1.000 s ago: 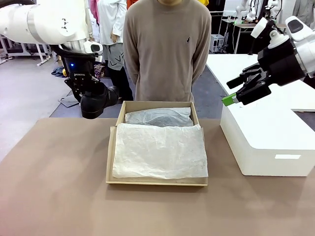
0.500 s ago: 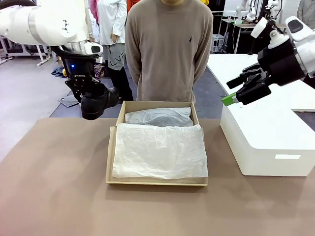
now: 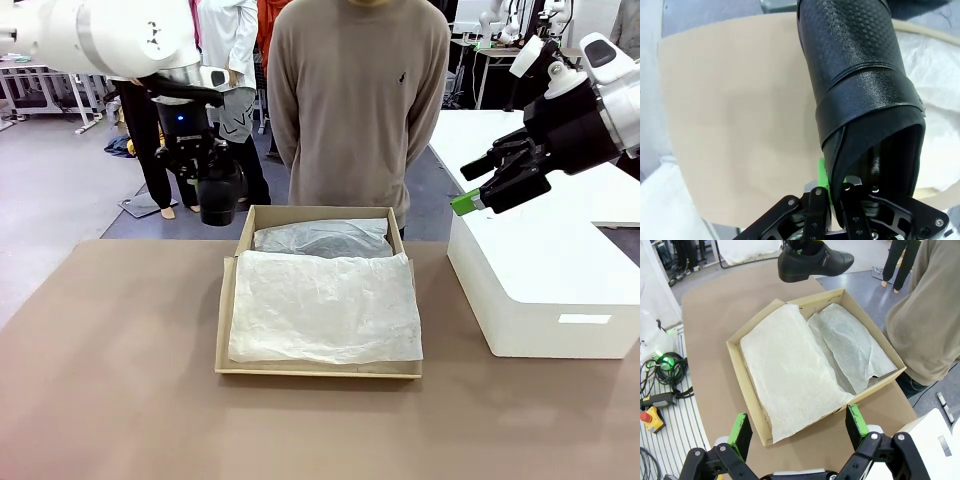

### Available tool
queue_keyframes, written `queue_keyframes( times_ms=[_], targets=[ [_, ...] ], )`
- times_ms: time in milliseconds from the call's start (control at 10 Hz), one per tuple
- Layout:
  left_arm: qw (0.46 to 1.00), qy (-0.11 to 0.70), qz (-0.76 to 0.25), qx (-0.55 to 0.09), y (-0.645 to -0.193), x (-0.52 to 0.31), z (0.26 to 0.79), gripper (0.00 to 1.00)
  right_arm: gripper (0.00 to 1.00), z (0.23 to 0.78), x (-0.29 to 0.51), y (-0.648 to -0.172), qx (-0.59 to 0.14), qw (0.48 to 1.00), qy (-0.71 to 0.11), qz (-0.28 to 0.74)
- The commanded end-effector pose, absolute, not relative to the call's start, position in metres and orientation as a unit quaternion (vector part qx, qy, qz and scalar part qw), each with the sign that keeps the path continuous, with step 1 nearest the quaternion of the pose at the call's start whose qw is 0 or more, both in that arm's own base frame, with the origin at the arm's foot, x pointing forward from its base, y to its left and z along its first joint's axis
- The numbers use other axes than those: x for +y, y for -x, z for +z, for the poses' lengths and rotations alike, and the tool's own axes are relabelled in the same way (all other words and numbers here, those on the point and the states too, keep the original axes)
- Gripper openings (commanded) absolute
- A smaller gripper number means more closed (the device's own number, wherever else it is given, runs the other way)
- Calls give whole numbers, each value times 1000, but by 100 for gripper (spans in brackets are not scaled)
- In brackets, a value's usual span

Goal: Pack the shoes into the box.
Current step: Place the other shoe of the Shoes into the Shoes Box.

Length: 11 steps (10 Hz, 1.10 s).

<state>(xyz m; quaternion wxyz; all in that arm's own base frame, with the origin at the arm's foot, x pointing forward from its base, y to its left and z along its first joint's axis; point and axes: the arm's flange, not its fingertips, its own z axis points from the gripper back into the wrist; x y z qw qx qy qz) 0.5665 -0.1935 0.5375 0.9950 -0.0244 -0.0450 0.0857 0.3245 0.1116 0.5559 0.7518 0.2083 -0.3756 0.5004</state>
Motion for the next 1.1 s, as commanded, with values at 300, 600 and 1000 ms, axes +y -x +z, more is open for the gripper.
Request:
queue_keyframes(
  times_ms=[300,600,1000],
  targets=[
    [970,9,238,-54,-573,-262,544,0,100,555,112,-328,-383,741,-216,508],
    [972,19,230,-48,-567,-265,534,0,100,555,112,-328,-383,741,-216,508],
    [972,19,230,-48,-567,-265,534,0,100,555,112,-328,-383,741,-216,508]
  ],
)
